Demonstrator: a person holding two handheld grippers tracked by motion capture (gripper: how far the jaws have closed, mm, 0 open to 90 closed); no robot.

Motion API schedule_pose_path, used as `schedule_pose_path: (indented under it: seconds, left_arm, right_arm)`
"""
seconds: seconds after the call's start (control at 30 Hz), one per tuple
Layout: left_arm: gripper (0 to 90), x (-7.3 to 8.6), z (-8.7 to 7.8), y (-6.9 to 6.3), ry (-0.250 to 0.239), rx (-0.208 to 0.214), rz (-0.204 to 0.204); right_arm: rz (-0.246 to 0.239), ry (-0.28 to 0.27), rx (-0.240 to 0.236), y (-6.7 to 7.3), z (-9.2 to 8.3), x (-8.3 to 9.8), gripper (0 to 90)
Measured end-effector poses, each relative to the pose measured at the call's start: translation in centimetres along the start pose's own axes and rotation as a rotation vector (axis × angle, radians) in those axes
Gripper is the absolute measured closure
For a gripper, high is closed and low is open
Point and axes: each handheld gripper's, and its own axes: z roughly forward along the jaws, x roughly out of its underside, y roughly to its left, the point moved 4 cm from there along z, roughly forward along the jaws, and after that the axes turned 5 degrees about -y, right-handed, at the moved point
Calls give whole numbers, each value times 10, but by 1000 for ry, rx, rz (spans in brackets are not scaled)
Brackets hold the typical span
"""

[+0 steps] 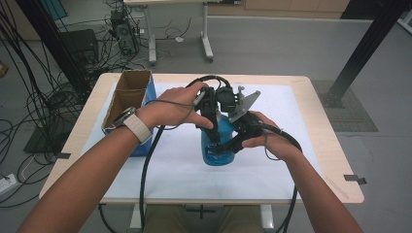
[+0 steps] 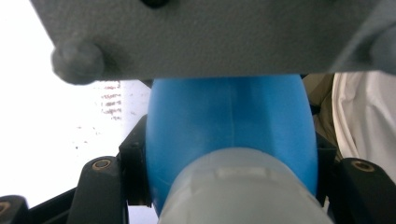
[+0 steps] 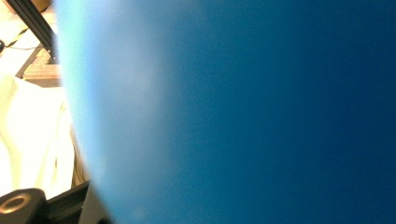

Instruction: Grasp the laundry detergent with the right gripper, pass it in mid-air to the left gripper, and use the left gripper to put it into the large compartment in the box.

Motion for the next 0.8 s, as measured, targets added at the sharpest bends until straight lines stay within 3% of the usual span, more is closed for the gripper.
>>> schedule_pose_path:
  seconds: [0.8]
  left_arm:
    - [379,1,0,0,0,3,-2]
  right_arm:
    - [-1,-1,-3,0,1,-1,435]
